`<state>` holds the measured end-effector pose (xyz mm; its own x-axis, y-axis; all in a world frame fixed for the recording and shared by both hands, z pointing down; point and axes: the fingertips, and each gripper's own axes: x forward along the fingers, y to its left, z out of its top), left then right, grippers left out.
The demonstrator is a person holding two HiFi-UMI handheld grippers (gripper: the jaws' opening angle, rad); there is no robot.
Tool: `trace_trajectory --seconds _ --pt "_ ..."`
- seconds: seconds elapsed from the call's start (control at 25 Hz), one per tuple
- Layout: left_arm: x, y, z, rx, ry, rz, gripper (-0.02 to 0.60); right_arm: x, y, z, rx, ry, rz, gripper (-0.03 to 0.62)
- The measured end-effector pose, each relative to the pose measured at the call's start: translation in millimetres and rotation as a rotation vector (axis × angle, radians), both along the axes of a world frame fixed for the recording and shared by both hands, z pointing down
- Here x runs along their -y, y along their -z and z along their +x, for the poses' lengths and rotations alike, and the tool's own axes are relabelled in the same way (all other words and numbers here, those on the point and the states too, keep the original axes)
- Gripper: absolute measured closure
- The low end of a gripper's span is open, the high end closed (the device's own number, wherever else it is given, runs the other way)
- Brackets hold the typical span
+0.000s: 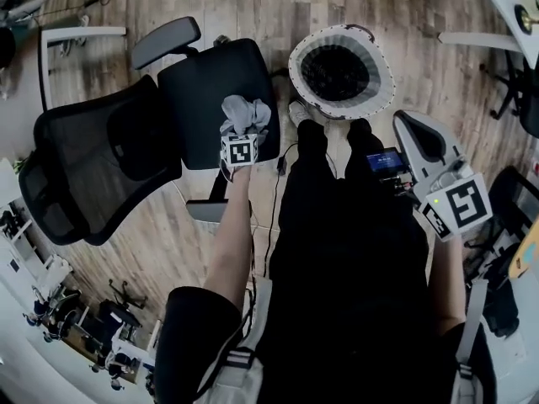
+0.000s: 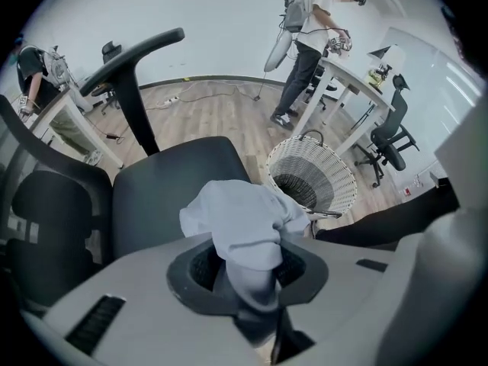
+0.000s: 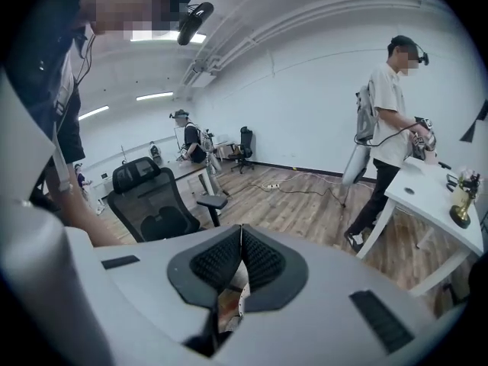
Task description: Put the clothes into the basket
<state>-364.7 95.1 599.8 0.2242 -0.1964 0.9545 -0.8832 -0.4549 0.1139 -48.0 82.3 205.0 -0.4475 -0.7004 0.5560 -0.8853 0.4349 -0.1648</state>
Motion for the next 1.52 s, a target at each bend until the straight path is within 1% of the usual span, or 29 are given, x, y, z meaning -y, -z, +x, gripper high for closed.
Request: trace_trajectory --seconds 0.24,0.4,0.52,0.88,1.04,1.24,1.36,1.52 --pt "-0.2 34.8 38.9 -0.019 -0.095 0.048 0.479 -10.4 3.2 46.6 0.016 -0.076 0.034 0.577" --pt "0.9 58.8 77.3 -0.018 -0.108 0.098 0.479 -19.8 -2.4 92.8 0.033 -0.087 0.048 0.577" --pt "-2.3 76.7 107.1 -0.01 -0.088 0.111 0.479 -16.7 -0.7 125.6 0.056 -0.074 0.044 0.577" --pt "-15.8 113.6 212.3 -0.001 0.006 0.139 0.479 4.3 -7.6 208.6 0.143 0.043 0.03 0.577" --pt "-20.0 116.8 256.3 0.007 0.013 0.147 0.478 10.0 -21.2 235.2 0.162 0.116 0.014 0.577" --pt "-15.9 120.8 301.6 0.002 0.01 0.158 0.479 11.9 -35.6 258.6 0.202 0.167 -0.027 0.577" --pt "-11.4 113.4 326.3 -0.009 -0.022 0.151 0.479 10.7 -48.7 266.4 0.213 0.176 -0.055 0.577" --pt "0.7 98.0 352.8 -0.032 -0.09 0.152 0.478 10.8 -65.4 265.3 0.219 0.167 -0.086 0.577"
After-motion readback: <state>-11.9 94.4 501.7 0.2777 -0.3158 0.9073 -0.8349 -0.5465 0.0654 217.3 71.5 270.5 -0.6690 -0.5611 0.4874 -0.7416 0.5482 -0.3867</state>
